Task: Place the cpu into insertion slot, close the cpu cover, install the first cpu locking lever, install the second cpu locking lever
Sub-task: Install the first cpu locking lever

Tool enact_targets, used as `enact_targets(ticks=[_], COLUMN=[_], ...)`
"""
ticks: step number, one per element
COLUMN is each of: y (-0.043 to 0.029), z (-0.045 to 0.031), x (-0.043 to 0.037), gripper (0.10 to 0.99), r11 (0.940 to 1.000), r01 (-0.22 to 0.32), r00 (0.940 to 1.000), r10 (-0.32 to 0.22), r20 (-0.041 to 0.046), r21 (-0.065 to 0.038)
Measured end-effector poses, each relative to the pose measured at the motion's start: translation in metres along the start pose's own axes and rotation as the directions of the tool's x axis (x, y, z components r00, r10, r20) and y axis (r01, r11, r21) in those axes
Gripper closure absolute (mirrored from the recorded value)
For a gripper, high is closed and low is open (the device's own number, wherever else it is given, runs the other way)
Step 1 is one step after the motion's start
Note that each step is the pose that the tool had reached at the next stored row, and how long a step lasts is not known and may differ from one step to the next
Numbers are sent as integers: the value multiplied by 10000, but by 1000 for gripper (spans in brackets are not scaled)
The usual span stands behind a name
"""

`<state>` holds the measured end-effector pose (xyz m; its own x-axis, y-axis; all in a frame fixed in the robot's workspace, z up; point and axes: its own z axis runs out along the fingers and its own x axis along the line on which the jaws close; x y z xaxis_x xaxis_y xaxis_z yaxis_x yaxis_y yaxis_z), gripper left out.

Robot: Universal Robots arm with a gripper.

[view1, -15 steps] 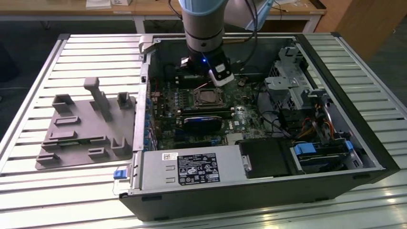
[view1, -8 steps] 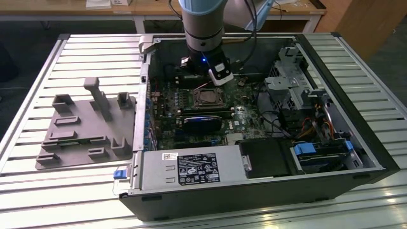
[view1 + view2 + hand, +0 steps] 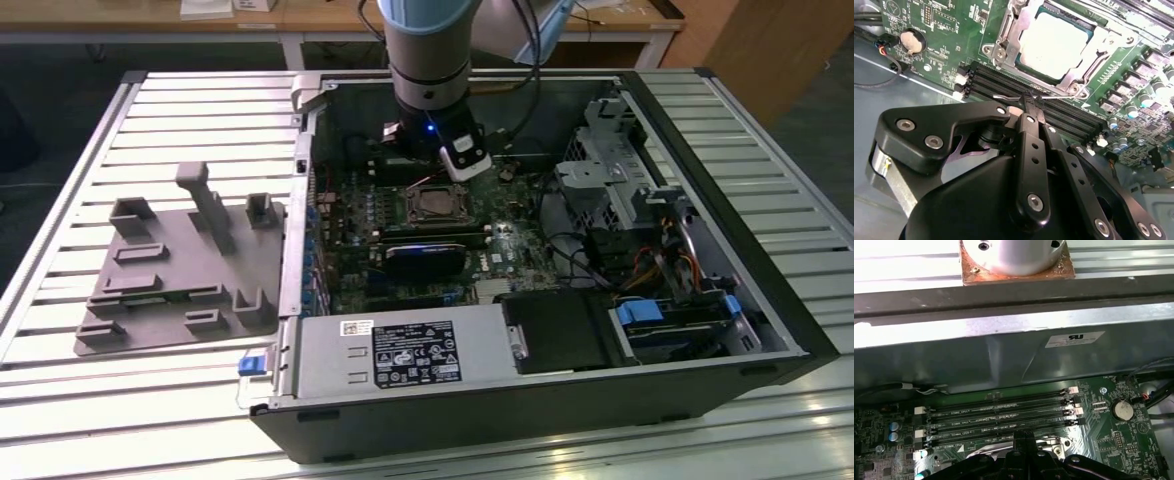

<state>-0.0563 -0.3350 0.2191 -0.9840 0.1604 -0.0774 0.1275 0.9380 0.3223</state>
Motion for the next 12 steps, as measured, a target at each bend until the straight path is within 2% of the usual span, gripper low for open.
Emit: enact_targets(ticks=[4, 7, 8, 12], y=[23, 52, 88, 101], z=[16, 32, 51, 65], x=[-8, -2, 4, 6], gripper=[984, 984, 984, 984], r11=[9999, 9999, 9998, 9997], r01=[-26, -53, -81, -104], r00=[10000, 10000, 10000, 9999], r10=[26, 53, 80, 102], r20=[27, 43, 55, 77], r21=[113, 148, 171, 223])
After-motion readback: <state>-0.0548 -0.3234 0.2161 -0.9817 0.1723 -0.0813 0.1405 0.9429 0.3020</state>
